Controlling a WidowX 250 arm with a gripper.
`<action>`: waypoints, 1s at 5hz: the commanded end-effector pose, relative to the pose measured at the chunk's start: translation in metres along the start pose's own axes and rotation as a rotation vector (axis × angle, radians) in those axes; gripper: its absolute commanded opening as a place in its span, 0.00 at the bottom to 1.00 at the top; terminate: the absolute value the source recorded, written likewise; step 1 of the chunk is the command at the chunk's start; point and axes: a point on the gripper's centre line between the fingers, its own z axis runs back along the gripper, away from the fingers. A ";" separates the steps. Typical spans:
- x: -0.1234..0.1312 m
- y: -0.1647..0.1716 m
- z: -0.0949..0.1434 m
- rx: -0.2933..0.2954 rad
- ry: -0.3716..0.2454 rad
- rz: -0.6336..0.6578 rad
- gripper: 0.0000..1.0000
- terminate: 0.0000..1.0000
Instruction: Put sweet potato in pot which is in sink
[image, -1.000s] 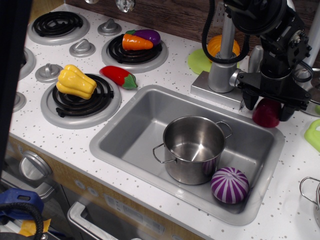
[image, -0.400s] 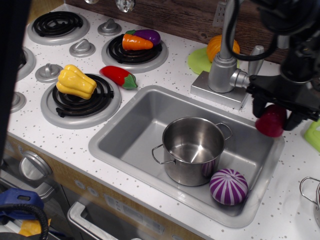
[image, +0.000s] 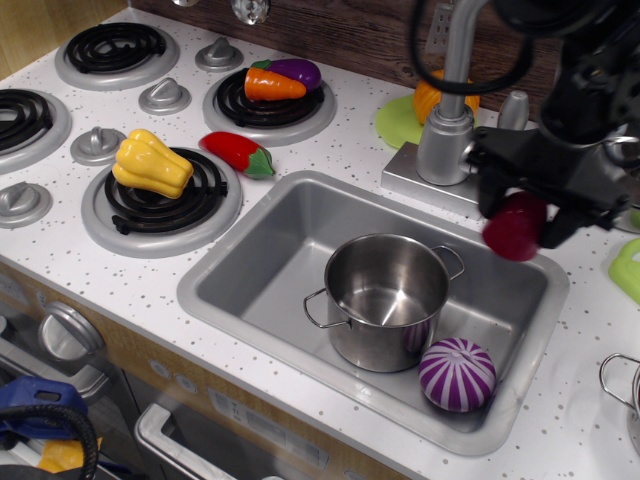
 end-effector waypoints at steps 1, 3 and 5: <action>-0.017 0.035 0.007 0.011 -0.105 -0.012 0.00 0.00; -0.044 0.085 -0.004 -0.048 -0.084 -0.041 0.00 0.00; -0.044 0.085 -0.004 -0.048 -0.084 -0.041 1.00 1.00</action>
